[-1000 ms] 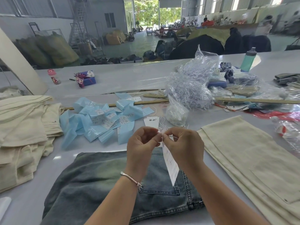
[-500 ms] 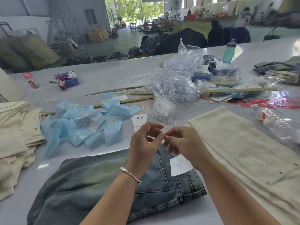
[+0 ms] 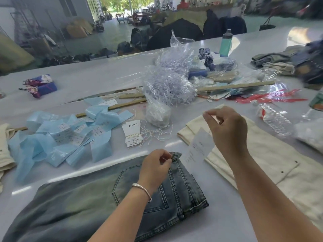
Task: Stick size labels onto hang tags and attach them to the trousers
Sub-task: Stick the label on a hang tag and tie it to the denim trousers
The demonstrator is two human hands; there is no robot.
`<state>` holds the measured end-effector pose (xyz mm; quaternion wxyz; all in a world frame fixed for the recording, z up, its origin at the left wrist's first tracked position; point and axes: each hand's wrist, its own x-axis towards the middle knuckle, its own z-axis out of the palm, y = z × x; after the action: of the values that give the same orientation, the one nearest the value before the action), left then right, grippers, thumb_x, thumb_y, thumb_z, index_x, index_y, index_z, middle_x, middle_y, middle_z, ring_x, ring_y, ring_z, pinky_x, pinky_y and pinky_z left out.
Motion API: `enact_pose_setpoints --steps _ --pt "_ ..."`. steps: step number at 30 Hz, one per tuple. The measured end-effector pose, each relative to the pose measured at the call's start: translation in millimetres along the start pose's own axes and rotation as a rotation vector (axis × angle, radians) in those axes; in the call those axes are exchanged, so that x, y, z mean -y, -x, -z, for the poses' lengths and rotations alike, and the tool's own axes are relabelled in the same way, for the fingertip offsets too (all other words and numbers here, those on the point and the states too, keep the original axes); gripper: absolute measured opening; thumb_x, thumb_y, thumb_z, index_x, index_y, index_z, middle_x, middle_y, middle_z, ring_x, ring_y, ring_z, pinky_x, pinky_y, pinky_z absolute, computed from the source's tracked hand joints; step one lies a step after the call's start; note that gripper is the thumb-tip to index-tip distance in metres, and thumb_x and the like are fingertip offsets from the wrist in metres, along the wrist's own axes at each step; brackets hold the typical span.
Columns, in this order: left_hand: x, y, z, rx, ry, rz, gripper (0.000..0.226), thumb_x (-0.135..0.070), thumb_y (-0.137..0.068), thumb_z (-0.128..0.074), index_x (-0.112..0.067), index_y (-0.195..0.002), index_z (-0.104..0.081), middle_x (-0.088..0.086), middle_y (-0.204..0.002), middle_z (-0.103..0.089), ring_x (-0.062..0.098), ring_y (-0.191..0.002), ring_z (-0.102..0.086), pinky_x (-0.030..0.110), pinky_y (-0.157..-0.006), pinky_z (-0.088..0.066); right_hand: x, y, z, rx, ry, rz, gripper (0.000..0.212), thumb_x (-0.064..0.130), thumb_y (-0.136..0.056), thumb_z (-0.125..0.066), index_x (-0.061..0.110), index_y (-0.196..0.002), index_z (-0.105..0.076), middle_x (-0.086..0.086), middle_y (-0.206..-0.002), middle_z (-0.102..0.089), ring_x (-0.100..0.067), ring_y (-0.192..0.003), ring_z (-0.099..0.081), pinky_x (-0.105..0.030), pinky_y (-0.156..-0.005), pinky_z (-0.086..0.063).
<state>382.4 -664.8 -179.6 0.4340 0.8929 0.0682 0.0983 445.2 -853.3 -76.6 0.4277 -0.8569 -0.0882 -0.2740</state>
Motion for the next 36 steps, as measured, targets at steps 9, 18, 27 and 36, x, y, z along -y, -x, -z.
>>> enact_pose_setpoints --steps 9,18,27,36 --pt "18 -39 -23 0.105 -0.206 -0.059 0.014 -0.021 -0.088 -0.068 -0.021 -0.101 -0.070 -0.008 -0.098 -0.064 0.009 -0.096 -0.056 0.021 -0.085 -0.042 -18 17 -52 0.237 -0.158 0.095 0.004 0.019 -0.079 -0.078 0.017 -0.082 -0.078 -0.001 -0.068 -0.050 -0.014 -0.057 -0.045 -0.032 -0.055 -0.040" --pt "29 -66 -47 0.407 -0.457 0.010 0.013 -0.022 -0.085 -0.068 -0.015 -0.094 -0.062 0.003 -0.105 -0.061 0.022 -0.100 -0.056 0.033 -0.088 -0.045 -83 81 -118 0.542 0.037 -0.307 0.005 0.024 -0.081 -0.070 0.023 -0.076 -0.070 0.006 -0.079 -0.054 -0.011 -0.075 -0.052 -0.028 -0.065 -0.040" --pt "37 -84 -35 0.434 0.082 0.371 0.013 -0.006 -0.093 -0.058 -0.010 -0.086 -0.068 0.002 -0.079 -0.065 0.012 -0.073 -0.055 0.020 -0.069 -0.047 -90 95 -135 0.415 0.153 -0.266 0.009 0.023 -0.085 -0.068 0.021 -0.082 -0.076 0.007 -0.071 -0.043 -0.014 -0.066 -0.046 -0.025 -0.050 -0.029" --pt "42 -78 -29 0.346 0.530 0.604 0.006 -0.004 -0.085 -0.070 -0.010 -0.086 -0.071 -0.004 -0.064 -0.069 0.005 -0.055 -0.064 0.012 -0.049 -0.042 -75 96 -150 0.160 0.027 -0.287 0.011 0.005 -0.074 -0.078 0.016 -0.075 -0.079 0.000 -0.062 -0.047 -0.023 -0.059 -0.050 -0.039 -0.062 -0.043"
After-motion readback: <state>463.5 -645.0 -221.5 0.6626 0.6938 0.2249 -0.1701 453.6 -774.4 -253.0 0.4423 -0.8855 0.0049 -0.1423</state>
